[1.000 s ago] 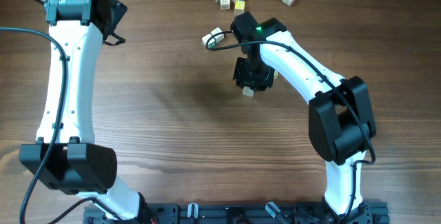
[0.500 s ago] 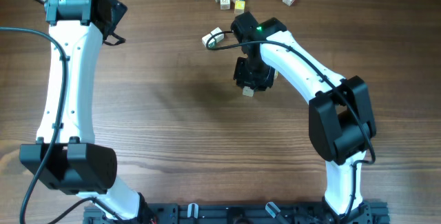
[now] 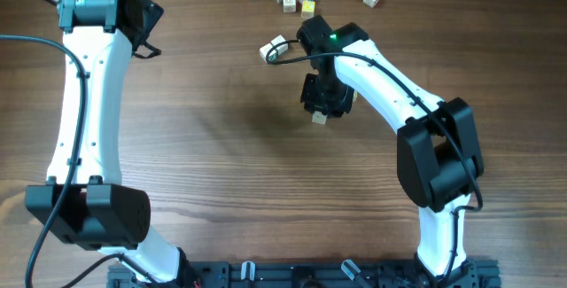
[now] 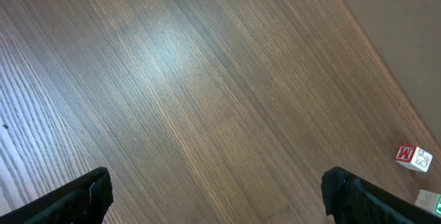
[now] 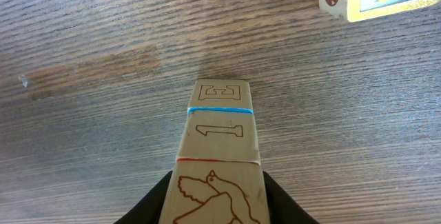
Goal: Form a tower
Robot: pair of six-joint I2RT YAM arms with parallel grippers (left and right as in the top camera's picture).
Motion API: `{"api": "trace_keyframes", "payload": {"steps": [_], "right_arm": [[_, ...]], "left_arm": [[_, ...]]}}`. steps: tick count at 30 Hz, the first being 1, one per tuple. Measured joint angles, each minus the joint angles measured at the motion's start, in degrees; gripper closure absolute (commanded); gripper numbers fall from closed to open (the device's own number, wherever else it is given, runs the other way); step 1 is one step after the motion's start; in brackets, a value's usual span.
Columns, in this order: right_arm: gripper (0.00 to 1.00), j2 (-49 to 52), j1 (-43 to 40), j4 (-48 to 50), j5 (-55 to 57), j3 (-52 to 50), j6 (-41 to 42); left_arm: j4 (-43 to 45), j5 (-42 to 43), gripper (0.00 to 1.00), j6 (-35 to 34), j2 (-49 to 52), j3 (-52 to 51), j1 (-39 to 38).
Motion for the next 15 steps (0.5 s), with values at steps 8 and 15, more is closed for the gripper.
{"api": "trace_keyframes", "payload": {"steps": [8,15], "right_arm": [[0.64,0.0,0.0,0.4,0.0,0.0,0.0],[0.64,0.0,0.0,0.5,0.0,0.0,0.0]], "left_arm": [[0.0,0.0,0.0,0.0,0.0,0.0,0.0],[0.0,0.0,0.0,0.0,0.0,0.0,0.0]]}}
